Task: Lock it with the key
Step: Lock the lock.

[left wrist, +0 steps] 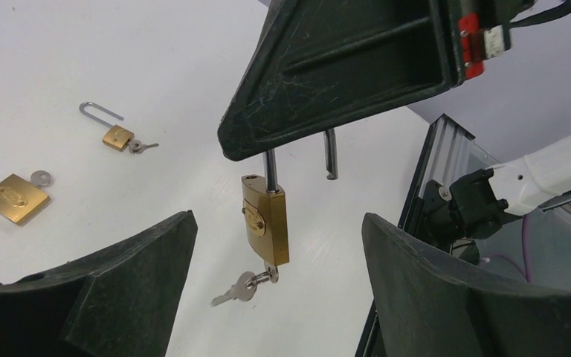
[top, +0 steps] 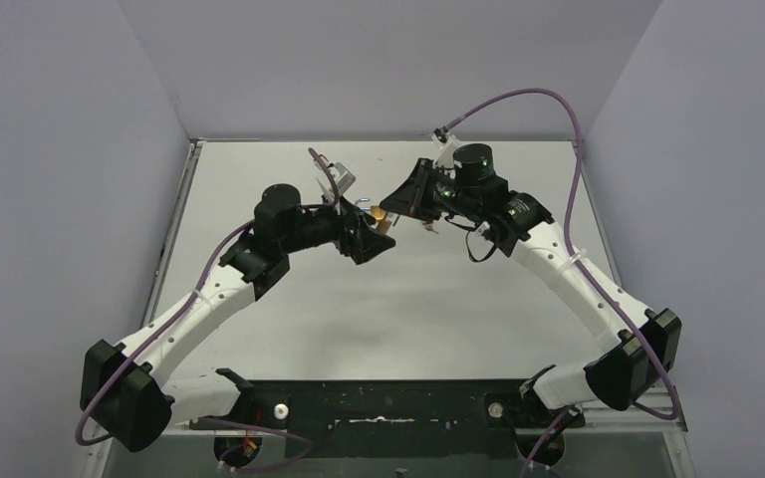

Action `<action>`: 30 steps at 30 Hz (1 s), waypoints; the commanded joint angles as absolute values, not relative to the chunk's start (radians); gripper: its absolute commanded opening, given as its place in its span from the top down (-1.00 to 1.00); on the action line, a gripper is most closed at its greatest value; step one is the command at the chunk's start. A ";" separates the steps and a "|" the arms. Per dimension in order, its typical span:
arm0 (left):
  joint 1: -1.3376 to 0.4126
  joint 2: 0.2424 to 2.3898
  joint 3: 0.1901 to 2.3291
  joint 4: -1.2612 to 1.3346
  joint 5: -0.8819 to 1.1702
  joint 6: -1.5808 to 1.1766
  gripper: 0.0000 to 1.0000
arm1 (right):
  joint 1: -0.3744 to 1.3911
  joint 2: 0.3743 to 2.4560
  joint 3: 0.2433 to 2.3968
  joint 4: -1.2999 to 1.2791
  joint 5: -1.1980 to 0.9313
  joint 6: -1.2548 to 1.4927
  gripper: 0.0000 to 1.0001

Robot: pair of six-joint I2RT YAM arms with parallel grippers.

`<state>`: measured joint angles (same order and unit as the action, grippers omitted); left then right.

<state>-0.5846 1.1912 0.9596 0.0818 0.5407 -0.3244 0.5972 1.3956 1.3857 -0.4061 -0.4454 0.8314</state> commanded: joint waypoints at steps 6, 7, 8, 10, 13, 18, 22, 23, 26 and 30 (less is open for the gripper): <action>-0.600 1.227 1.011 -0.047 0.573 -0.220 -0.40 | 0.604 1.394 1.455 -0.345 -0.487 0.839 1.00; -0.600 1.228 1.009 -0.052 0.572 -0.215 -0.38 | 0.603 1.396 1.456 -0.343 -0.490 0.838 1.00; -0.600 1.230 1.003 -0.051 0.572 -0.215 -0.35 | 0.604 1.397 1.457 -0.341 -0.493 0.839 1.00; -0.600 1.233 0.998 -0.035 0.574 -0.219 -0.33 | 0.604 1.399 1.460 -0.339 -0.497 0.839 1.00; -0.600 1.233 0.989 -0.014 0.571 -0.229 -0.32 | 0.604 1.401 1.459 -0.339 -0.503 0.838 1.00; -0.600 1.252 1.006 0.033 0.574 -0.236 -0.27 | 0.604 1.404 1.460 -0.338 -0.511 0.837 1.00; -0.600 1.264 1.019 0.040 0.584 -0.235 0.02 | 0.604 1.405 1.457 -0.339 -0.513 0.837 1.00; -0.600 1.267 1.022 0.038 0.590 -0.235 0.15 | 0.604 1.406 1.458 -0.339 -0.513 0.838 1.00; -0.600 1.282 1.038 0.026 0.627 -0.229 0.87 | 0.605 1.406 1.456 -0.340 -0.514 0.838 1.00; -0.600 1.281 1.023 0.073 0.679 -0.250 1.00 | 0.606 1.412 1.453 -0.340 -0.522 0.836 1.00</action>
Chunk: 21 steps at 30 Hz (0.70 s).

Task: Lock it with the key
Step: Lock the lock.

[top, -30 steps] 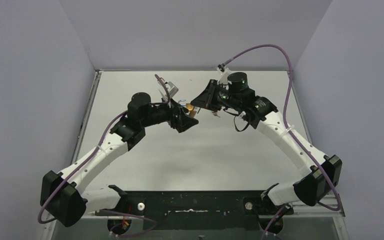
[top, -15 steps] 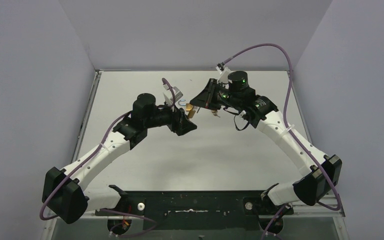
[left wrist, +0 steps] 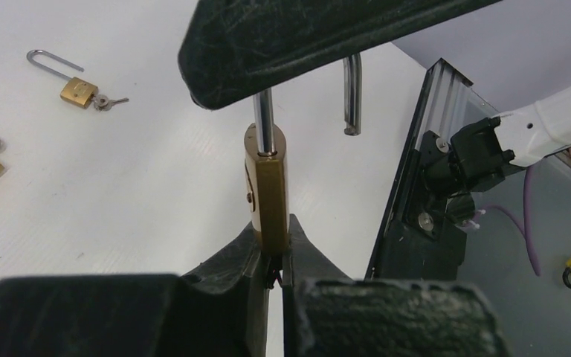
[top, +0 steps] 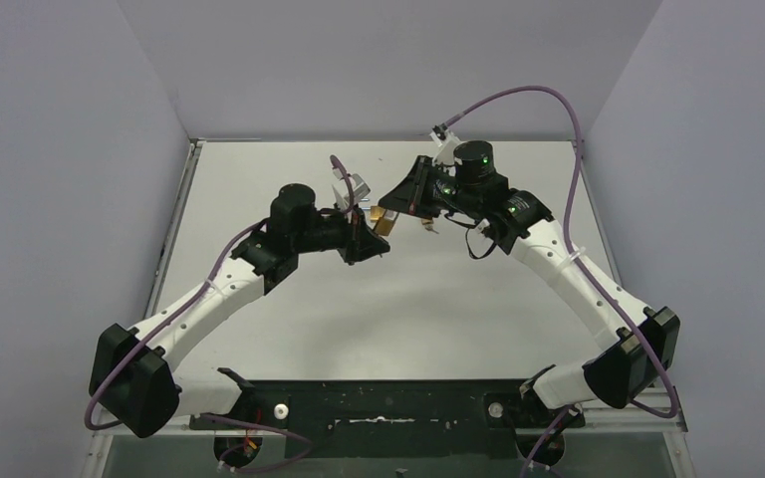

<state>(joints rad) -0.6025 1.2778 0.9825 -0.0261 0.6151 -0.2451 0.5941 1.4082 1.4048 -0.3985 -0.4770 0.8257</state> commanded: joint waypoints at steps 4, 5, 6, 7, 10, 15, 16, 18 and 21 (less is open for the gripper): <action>-0.600 1.283 1.021 0.128 0.755 -0.290 1.00 | 0.607 1.417 1.447 -0.328 -0.541 0.802 1.00; -0.600 1.284 1.024 0.135 0.767 -0.300 1.00 | 0.609 1.419 1.443 -0.315 -0.553 0.783 1.00; -0.600 1.284 1.026 0.144 0.776 -0.309 1.00 | 0.610 1.415 1.434 -0.290 -0.570 0.763 1.00; -0.600 1.281 1.024 0.157 0.784 -0.322 1.00 | 0.611 1.408 1.422 -0.262 -0.586 0.737 1.00; -0.594 1.275 1.012 0.243 0.821 -0.384 1.00 | 0.615 1.369 1.355 -0.149 -0.644 0.660 1.00; -0.581 1.305 1.002 0.464 0.934 -0.573 1.00 | 0.617 1.341 1.289 -0.024 -0.752 0.567 1.00; -0.579 1.315 1.006 0.521 0.959 -0.620 1.00 | 0.616 1.342 1.283 -0.011 -0.781 0.559 1.00; -0.576 1.333 1.015 0.614 1.000 -0.707 1.00 | 0.618 1.342 1.271 0.039 -0.826 0.548 1.00; -0.569 1.342 1.032 0.694 1.036 -0.791 1.00 | 0.618 1.334 1.277 0.037 -0.856 0.511 1.00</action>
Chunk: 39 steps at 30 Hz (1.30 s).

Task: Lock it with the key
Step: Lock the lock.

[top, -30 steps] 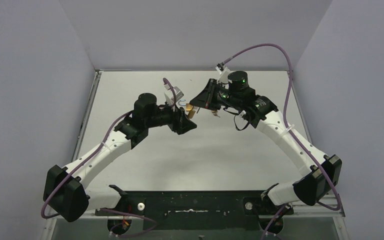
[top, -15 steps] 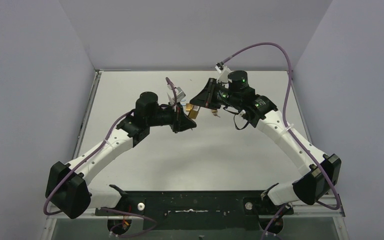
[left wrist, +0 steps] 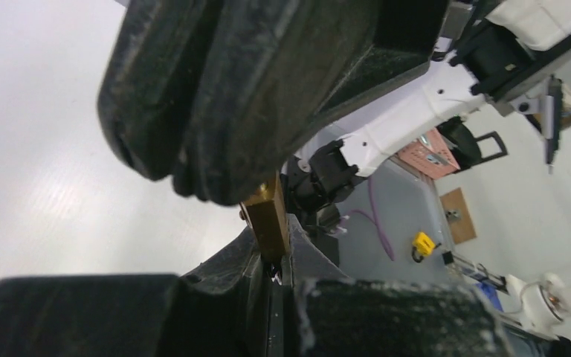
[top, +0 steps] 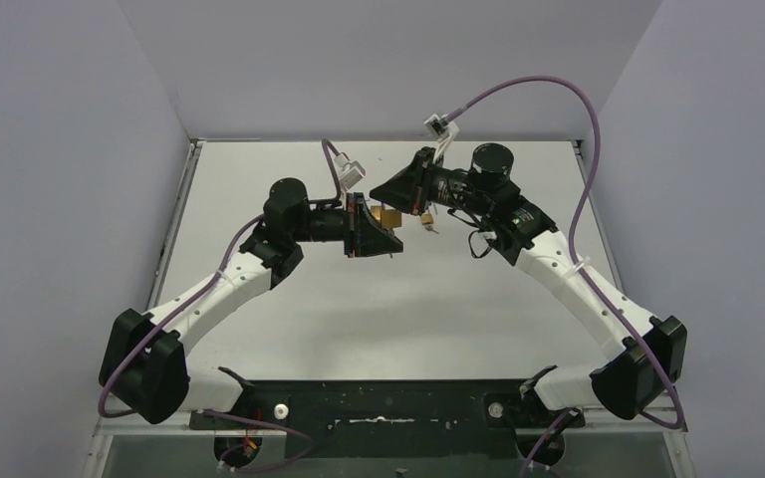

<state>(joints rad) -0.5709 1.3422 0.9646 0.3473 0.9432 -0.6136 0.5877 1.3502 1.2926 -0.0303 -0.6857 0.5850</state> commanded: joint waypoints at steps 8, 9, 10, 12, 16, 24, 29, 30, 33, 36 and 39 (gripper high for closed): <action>-0.512 1.311 1.033 0.728 1.062 -0.848 1.00 | 0.619 1.298 1.294 -0.046 -0.897 0.402 1.00; -0.502 1.307 1.025 0.748 1.062 -0.863 1.00 | 0.618 1.294 1.291 -0.049 -0.906 0.396 1.00; -0.492 1.303 1.020 0.770 1.062 -0.882 1.00 | 0.619 1.291 1.285 -0.046 -0.912 0.390 1.00; -0.474 1.302 1.011 0.822 1.064 -0.921 1.00 | 0.618 1.281 1.268 -0.029 -0.933 0.387 1.00; -0.452 1.307 1.009 0.889 1.081 -0.974 1.00 | 0.618 1.276 1.257 -0.021 -0.965 0.387 1.00; -0.448 1.308 1.014 0.932 1.083 -1.011 1.00 | 0.628 1.259 1.226 -0.008 -0.947 0.410 1.00; -0.449 1.322 1.023 0.988 1.092 -1.059 1.00 | 0.666 1.259 1.209 0.030 -0.901 0.414 1.00; -0.451 1.328 1.025 1.011 1.095 -1.077 1.00 | 0.675 1.262 1.209 0.031 -0.893 0.415 1.00; -0.450 1.344 1.032 1.073 1.106 -1.135 1.00 | 0.700 1.272 1.211 0.033 -0.875 0.413 1.00; -0.449 1.356 1.039 1.124 1.109 -1.173 1.00 | 0.729 1.280 1.212 0.014 -0.848 0.394 1.00; -0.448 1.361 1.045 1.149 1.108 -1.194 1.00 | 0.740 1.281 1.204 0.005 -0.834 0.384 1.00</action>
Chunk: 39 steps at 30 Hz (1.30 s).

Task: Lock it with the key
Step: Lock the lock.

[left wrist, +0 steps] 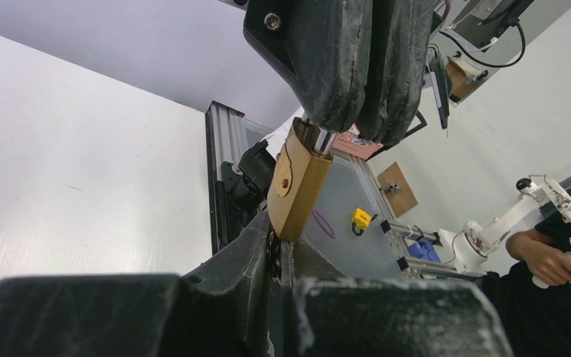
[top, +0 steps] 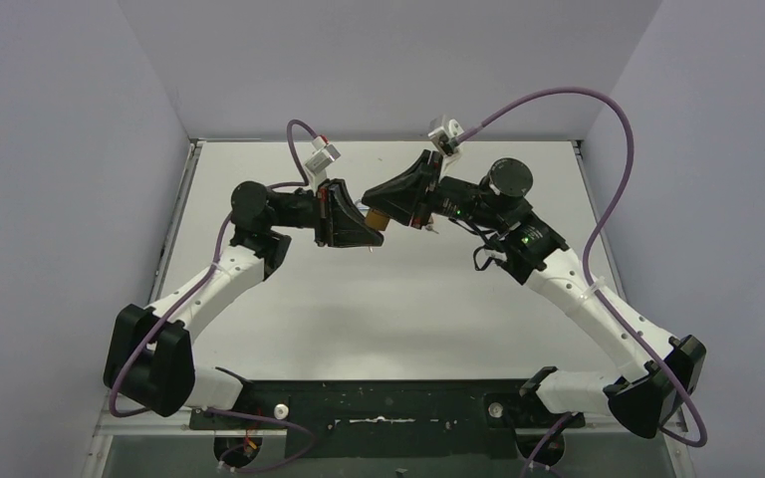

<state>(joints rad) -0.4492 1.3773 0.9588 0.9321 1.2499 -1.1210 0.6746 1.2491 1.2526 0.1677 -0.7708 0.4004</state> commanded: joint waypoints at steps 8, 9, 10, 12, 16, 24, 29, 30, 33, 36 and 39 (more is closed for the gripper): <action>-0.431 1.387 1.077 1.230 1.075 -1.263 1.00 | 0.790 1.274 1.141 0.003 -0.780 0.367 1.00; -0.432 1.399 1.091 1.255 1.075 -1.287 1.00 | 0.797 1.276 1.134 0.004 -0.774 0.363 1.00; -0.431 1.414 1.104 1.286 1.075 -1.319 1.00 | 0.805 1.278 1.125 0.006 -0.766 0.359 1.00; -0.431 1.444 1.131 1.364 1.074 -1.393 1.00 | 0.814 1.280 1.113 0.011 -0.748 0.349 1.00; -0.432 1.469 1.171 1.397 1.082 -1.455 1.00 | 0.824 1.289 1.100 0.008 -0.721 0.324 1.00; -0.431 1.468 1.217 1.393 1.087 -1.503 1.00 | 0.839 1.299 1.030 0.060 -0.673 0.311 1.00; -0.430 1.465 1.245 1.394 1.082 -1.511 1.00 | 0.860 1.329 1.005 0.081 -0.655 0.314 1.00; -0.430 1.464 1.248 1.394 1.079 -1.509 1.00 | 0.867 1.337 0.998 0.091 -0.653 0.320 1.00; -0.424 1.463 1.251 1.394 1.068 -1.504 1.00 | 0.893 1.363 0.970 0.132 -0.641 0.335 1.00; -0.412 1.459 1.253 1.394 1.059 -1.502 1.00 | 0.921 1.393 0.934 0.180 -0.625 0.358 1.00; -0.401 1.456 1.260 1.394 1.052 -1.505 1.00 | 0.947 1.421 0.892 0.231 -0.610 0.385 1.00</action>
<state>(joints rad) -0.3882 1.5082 1.1110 1.3083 1.4036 -1.4593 0.8371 1.2449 1.0550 0.5938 -0.4389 0.3244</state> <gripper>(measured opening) 0.032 0.075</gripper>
